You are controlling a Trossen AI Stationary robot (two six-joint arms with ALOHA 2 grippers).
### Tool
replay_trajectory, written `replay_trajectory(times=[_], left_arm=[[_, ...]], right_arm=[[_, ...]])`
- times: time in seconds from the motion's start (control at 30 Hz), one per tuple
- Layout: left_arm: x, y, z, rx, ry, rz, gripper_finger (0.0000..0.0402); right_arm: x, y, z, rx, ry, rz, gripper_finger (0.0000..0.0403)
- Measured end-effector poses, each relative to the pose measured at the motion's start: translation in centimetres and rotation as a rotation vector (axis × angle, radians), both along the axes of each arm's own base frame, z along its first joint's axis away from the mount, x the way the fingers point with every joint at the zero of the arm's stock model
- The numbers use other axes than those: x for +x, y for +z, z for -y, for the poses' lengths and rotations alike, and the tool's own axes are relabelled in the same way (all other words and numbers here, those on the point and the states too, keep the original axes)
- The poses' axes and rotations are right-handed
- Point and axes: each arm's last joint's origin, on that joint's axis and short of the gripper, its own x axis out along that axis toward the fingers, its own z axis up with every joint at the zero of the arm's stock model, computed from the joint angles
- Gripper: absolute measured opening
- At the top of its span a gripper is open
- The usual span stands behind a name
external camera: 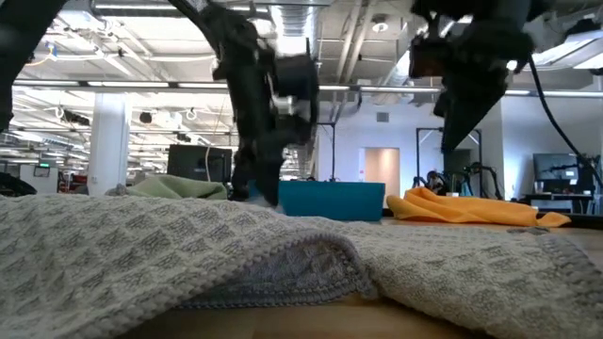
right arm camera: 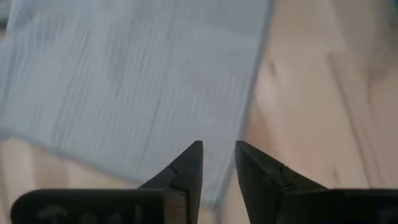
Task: Fold microfiber towels
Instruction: Fold the right gray towel
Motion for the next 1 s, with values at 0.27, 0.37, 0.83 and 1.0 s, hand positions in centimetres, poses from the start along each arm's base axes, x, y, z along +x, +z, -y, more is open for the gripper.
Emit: replay_trajectory(times=[0.27, 0.37, 0.83, 1.0], left_arm=[[-0.1, 2.8, 4.0, 0.059, -0.190, 0.056, 0.0001], [0.1, 3.4, 5.6, 0.123, -0.251, 0.071, 0.0001], [-0.5, 6.6, 9.0, 0.195, -0.336, 0.184, 0.0000], [-0.5, 6.7, 9.0, 0.198, -0.338, 0.193, 0.0000]], right_arm=[[1.9, -0.9, 2.0, -0.111, 0.111, 0.222, 0.0117], [2.8, -1.4, 2.4, -0.160, 0.162, 0.283, 0.0117], [7.0, -5.1, 3.3, -0.298, 0.287, 0.413, 0.0117], [7.7, -5.7, 3.4, -0.314, 0.291, 0.449, 0.0117]])
